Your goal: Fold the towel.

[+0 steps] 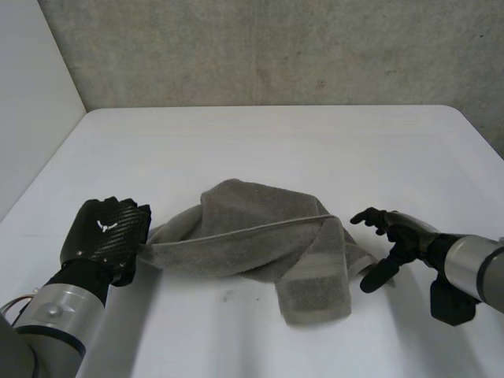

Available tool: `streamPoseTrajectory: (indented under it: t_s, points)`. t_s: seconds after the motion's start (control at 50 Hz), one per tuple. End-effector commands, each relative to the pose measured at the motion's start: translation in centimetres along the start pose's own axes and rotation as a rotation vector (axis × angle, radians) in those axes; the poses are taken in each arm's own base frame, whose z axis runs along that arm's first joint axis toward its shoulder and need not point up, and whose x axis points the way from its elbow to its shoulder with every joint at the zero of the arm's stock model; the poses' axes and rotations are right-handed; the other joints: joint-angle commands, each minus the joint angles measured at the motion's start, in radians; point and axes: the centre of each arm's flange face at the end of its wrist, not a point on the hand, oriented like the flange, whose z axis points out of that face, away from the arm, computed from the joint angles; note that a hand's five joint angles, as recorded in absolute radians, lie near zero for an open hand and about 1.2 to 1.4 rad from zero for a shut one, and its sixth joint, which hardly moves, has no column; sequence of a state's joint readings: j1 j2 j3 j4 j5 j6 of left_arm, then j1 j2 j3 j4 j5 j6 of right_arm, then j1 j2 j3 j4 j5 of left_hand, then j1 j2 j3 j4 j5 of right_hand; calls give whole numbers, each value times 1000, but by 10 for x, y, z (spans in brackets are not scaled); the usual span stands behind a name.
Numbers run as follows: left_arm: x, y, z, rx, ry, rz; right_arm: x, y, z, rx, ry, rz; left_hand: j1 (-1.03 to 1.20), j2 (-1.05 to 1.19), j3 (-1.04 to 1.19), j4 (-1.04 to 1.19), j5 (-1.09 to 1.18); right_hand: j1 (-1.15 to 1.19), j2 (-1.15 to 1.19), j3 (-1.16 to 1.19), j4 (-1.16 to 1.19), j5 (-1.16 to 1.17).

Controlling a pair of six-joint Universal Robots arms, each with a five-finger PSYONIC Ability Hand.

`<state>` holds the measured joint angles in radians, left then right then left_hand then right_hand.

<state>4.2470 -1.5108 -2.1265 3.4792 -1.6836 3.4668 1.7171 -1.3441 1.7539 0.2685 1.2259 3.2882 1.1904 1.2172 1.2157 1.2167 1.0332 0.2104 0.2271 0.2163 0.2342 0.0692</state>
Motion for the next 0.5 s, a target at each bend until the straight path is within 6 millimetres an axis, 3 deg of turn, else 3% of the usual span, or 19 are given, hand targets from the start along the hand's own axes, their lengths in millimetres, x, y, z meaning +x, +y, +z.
streamPoseTrajectory:
  t_s: [0.02,0.12,0.26,0.3,0.32,0.34,0.36,0.38,0.4,0.44,0.48,0.5]
  points:
    - [-3,7,-7,-11,-12,-4,-18,-3,27,-12,-57,69,206,179,181,180,189,-36,-53,-42,-60,-69]
    - [-10,21,1,-54,-48,-11,-21,-5,46,-20,-58,96,206,179,181,180,189,-17,-34,-23,-41,-50]
    - [-5,37,10,-99,-23,-10,-39,7,66,-44,-67,83,206,179,181,180,189,101,84,95,77,67]
    - [-3,36,15,-89,-1,-11,-40,10,76,-45,-44,70,206,179,181,180,189,445,428,439,421,411]
    - [-2,36,15,-89,-1,-11,-40,10,76,-45,-44,70,206,179,181,180,189,447,430,441,423,414]
    - [-2,34,20,-75,6,-13,-41,10,79,-32,-27,60,206,179,181,180,189,749,733,743,726,716]
    - [-3,30,26,-51,9,-13,-42,5,82,0,-10,46,206,179,181,180,189,1031,1015,1026,1008,998]
    - [-3,30,26,-51,9,-13,-42,5,82,0,-10,46,206,179,181,180,189,1034,1018,1028,1010,1001]
    - [-5,25,33,-22,9,-15,-43,-4,85,51,2,30,206,179,181,180,189,1184,1168,1178,1161,1151]
    - [-8,18,42,8,2,-16,-45,-16,87,108,2,7,206,179,181,180,189,1186,1169,1180,1162,1153]
    - [-13,11,53,41,-11,-17,-54,-51,84,253,-11,-81,206,179,181,180,189,1186,1169,1180,1162,1153]
    - [-20,0,67,83,-27,-17,-54,-51,84,253,-12,-81,206,179,181,180,189,1186,1169,1180,1162,1153]
